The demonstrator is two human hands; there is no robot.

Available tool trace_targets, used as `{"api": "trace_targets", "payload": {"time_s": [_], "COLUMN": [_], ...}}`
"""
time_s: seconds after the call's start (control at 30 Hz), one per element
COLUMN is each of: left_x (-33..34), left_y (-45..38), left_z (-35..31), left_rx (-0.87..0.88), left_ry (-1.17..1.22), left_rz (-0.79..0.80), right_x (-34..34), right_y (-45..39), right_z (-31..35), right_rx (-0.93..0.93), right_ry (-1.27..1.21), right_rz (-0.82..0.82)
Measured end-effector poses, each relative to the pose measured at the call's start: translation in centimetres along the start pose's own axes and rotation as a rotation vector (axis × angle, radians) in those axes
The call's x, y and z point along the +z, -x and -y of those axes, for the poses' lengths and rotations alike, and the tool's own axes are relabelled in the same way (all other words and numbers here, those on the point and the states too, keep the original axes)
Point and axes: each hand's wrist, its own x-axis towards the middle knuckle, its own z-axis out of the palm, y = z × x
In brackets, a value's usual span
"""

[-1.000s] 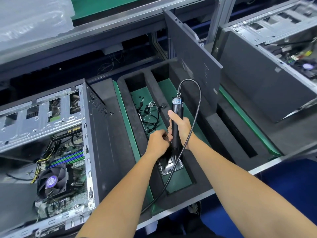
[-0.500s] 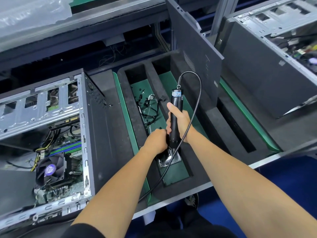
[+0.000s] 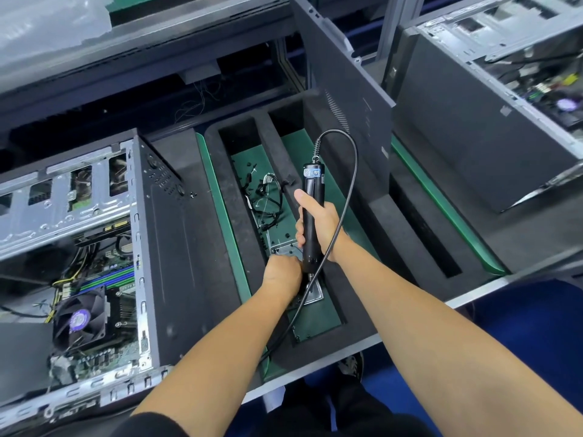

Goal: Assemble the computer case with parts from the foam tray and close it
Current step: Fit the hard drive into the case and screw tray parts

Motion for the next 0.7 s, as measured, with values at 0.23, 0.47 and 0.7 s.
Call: {"api": "trace_targets", "payload": {"time_s": [0.23, 0.47, 0.7], "left_x": [0.05, 0.12, 0.28], "left_y": [0.25, 0.39, 0.32], "left_z": [-0.11, -0.26, -0.13], "left_rx": [0.039, 0.146, 0.119], "left_ry": [-0.049, -0.116, -0.025], "left_rz": [-0.066, -0.072, -0.034], "right_x": [0.16, 0.29, 0.31], "right_y": [0.01, -0.15, -0.10], "right_z": [0.03, -0.16, -0.07], "right_rx": [0.006, -0.013, -0.018], "right_ry": [-0.001, 0.011, 0.014], "right_rz": [-0.005, -0.020, -0.025]}}
